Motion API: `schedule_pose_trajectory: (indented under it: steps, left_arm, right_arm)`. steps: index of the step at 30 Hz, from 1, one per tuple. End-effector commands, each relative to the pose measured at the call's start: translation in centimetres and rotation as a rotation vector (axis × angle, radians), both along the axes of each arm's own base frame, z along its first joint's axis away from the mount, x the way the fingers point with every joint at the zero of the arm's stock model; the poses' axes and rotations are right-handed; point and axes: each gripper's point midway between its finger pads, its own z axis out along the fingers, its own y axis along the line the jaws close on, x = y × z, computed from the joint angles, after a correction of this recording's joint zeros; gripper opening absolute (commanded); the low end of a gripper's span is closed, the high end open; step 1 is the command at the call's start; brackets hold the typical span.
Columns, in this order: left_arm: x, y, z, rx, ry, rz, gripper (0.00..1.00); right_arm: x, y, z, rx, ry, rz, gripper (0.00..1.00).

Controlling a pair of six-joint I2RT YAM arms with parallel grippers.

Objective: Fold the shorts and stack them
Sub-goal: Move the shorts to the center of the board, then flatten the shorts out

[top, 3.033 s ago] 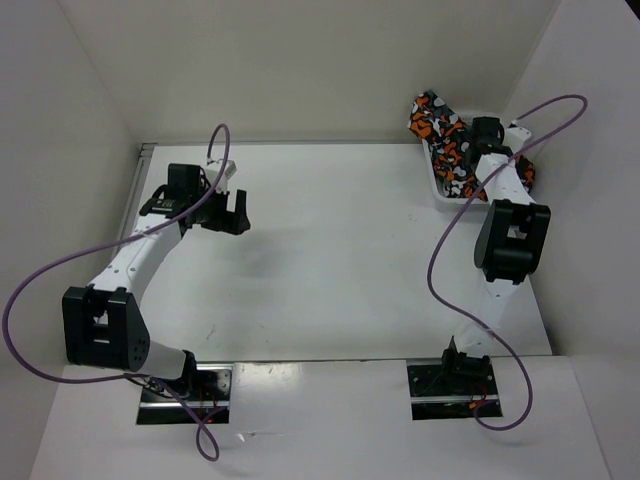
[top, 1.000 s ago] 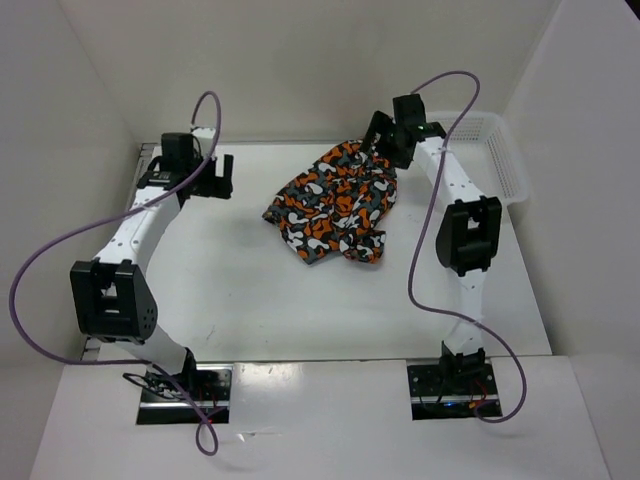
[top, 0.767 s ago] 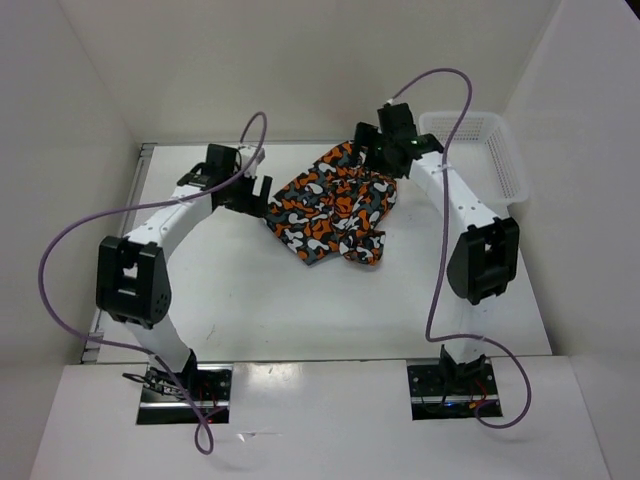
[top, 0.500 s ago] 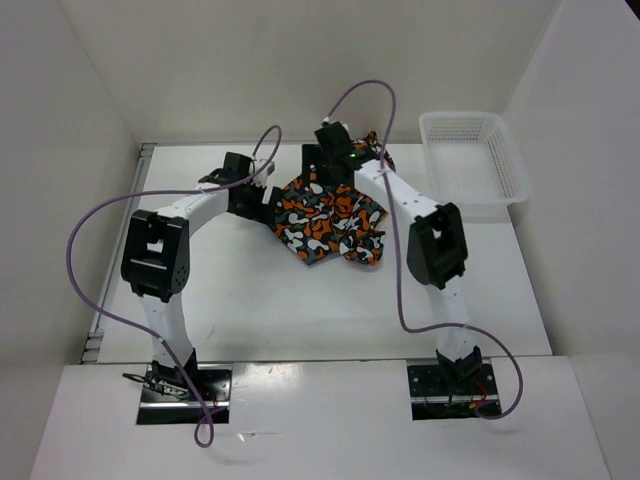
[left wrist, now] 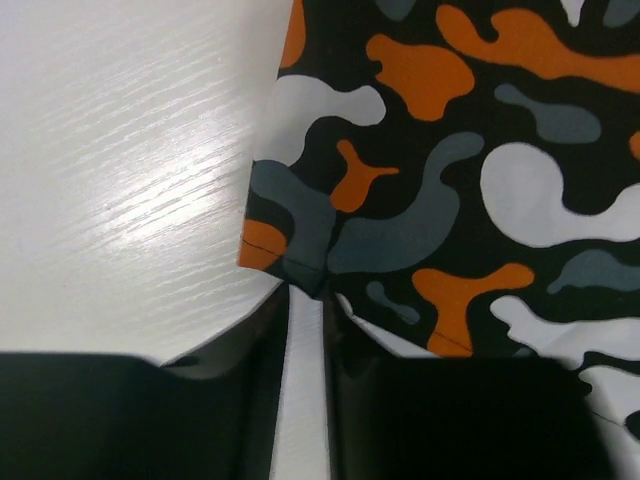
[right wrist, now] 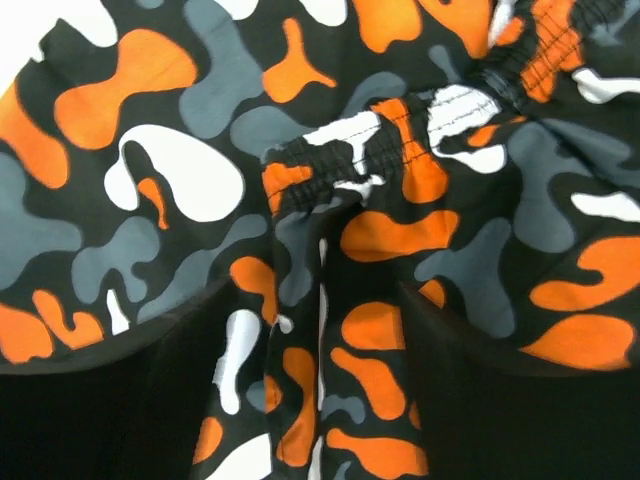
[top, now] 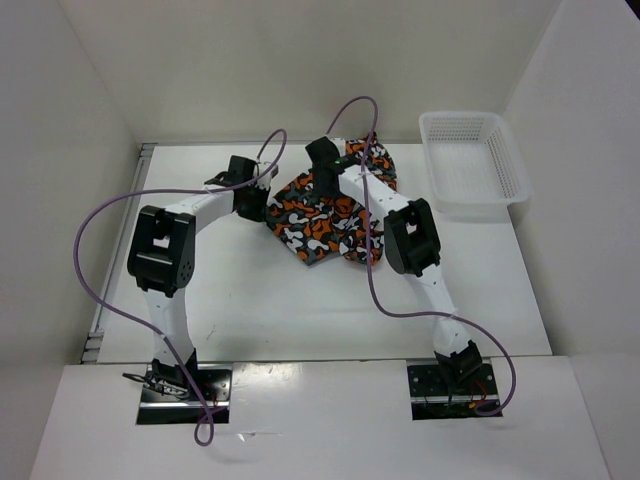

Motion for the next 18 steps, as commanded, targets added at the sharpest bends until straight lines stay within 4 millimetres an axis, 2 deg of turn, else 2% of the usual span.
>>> schedule_pose_trajectory:
  steps: [1, 2, 3, 5, 6, 7, 8, 9, 10, 11, 12, 13, 14, 15, 16, 17, 18]
  left_arm:
    - [0.6, -0.8, -0.5, -0.022, -0.018, -0.022, 0.14]
    - [1.2, -0.9, -0.4, -0.025, -0.033, -0.022, 0.07]
    - [1.3, -0.7, -0.4, -0.013, -0.035, -0.013, 0.0]
    - [2.6, -0.3, 0.4, -0.02, -0.067, -0.001, 0.0]
    - [2.9, -0.4, 0.3, -0.02, -0.069, -0.001, 0.0]
    - [3.7, 1.1, 0.3, -0.013, -0.075, 0.033, 0.0]
    - [5.1, 1.5, 1.9, -0.02, -0.117, 0.046, 0.0]
    - [6.0, 2.5, 2.2, -0.007, -0.132, 0.073, 0.0]
    - [7.0, 3.8, 2.6, 0.011, -0.152, 0.108, 0.0]
    - [8.3, 6.1, 3.4, 0.019, -0.179, 0.157, 0.0]
    - [10.8, 7.2, 6.4, 0.008, -0.259, 0.181, 0.0]
    - [11.8, 8.7, 6.5, 0.018, -0.262, 0.211, 0.0]
    - [13.3, 11.1, 7.8, 0.032, -0.301, 0.262, 0.0]
    - [15.2, 12.3, 9.9, 0.037, -0.357, 0.289, 0.0]
    - [16.1, 13.2, 10.9, 0.045, -0.391, 0.311, 0.0]
    - [16.6, 13.8, 11.6, 0.066, -0.414, 0.336, 0.0]
    - [17.4, 14.7, 12.0, 0.075, -0.44, 0.359, 0.0]
  right_arm:
    - [0.8, -1.0, 2.2, -0.025, -0.059, -0.048, 0.66]
    - [0.7, -0.7, 2.1, -0.017, -0.049, -0.027, 0.56]
    - [0.3, 0.0, 1.0, 0.008, -0.018, 0.0, 0.36]
    - [-0.2, 0.7, 0.5, 0.03, 0.012, 0.044, 0.17]
    - [-0.5, 0.8, 0.1, 0.034, 0.026, 0.051, 0.0]
    - [-0.4, 0.8, 1.3, 0.045, 0.007, 0.051, 0.0]
    - [-0.3, 0.8, 2.3, 0.047, -0.009, 0.06, 0.0]
    - [-0.5, 0.7, 3.2, 0.052, -0.018, 0.06, 0.0]
    - [-0.3, 0.2, 6.3, 0.085, -0.057, 0.056, 0.0]
    - [-0.2, -0.6, 8.1, 0.108, -0.079, 0.048, 0.0]
    - [-0.6, -1.2, 9.1, 0.126, -0.086, 0.049, 0.0]
    - [-0.5, -2.0, 10.8, 0.158, -0.109, 0.047, 0.0]
    - [-1.3, -2.7, 15.0, 0.196, -0.166, 0.05, 0.0]
    - [-2.5, -2.8, 15.2, 0.218, -0.155, 0.052, 0.0]
    - [-2.9, -3.8, 16.4, 0.261, -0.163, 0.045, 0.0]
    - [-4.6, -4.5, 18.3, 0.318, -0.192, 0.032, 0.0]
    - [-5.5, -4.8, 18.9, 0.361, -0.196, 0.03, 0.0]
